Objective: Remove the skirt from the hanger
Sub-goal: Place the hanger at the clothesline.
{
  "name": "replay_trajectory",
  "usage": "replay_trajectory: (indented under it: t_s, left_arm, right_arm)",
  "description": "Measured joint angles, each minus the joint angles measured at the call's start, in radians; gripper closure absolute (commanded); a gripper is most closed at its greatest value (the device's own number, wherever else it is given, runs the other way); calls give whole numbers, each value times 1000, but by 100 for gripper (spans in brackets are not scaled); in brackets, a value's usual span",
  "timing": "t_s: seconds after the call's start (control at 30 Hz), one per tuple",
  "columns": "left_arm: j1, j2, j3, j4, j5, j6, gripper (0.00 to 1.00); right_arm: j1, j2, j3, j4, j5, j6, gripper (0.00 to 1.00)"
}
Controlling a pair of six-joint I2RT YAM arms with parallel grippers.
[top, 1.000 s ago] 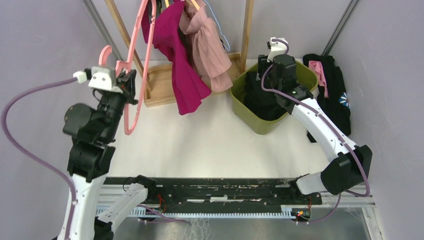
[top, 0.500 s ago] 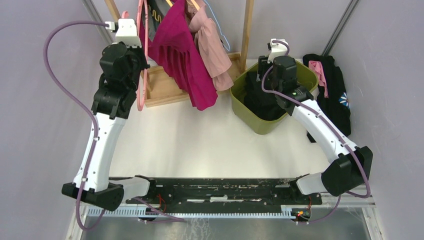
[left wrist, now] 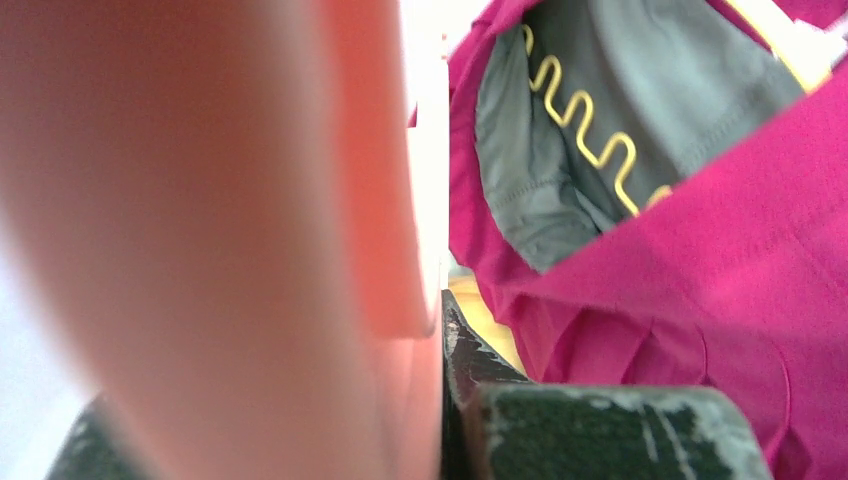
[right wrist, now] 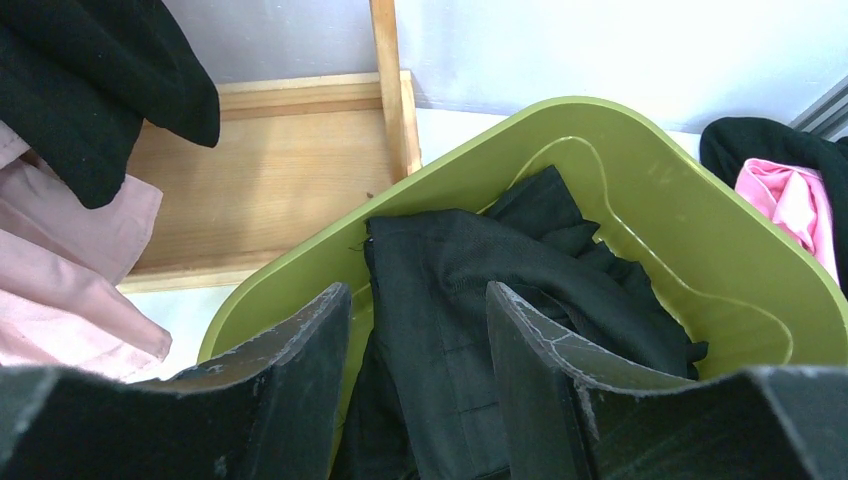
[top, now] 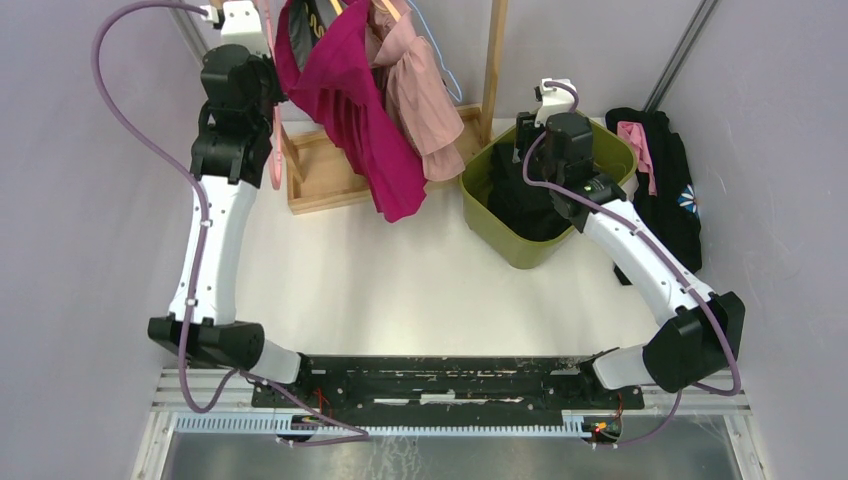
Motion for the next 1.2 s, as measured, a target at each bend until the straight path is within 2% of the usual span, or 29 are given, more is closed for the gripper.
replay_trajectory:
  t_s: [0.33,0.43,0.7,1.2]
  left_arm:
    - [79,327,463,-106,63,-11,97]
    - [114,393,549,-141,99,-27,97]
    - [149,486,638,-193,137,-61,97]
    - [182,597,725,-169,187,-77,97]
  right_arm:
    - [0,0,0,-2,1,-1,42]
    - [0,0,5,-10,3,-4,42]
    - [0,0,52,-21,28,-26,42]
    - [0,0,60,-41,71,-69,42]
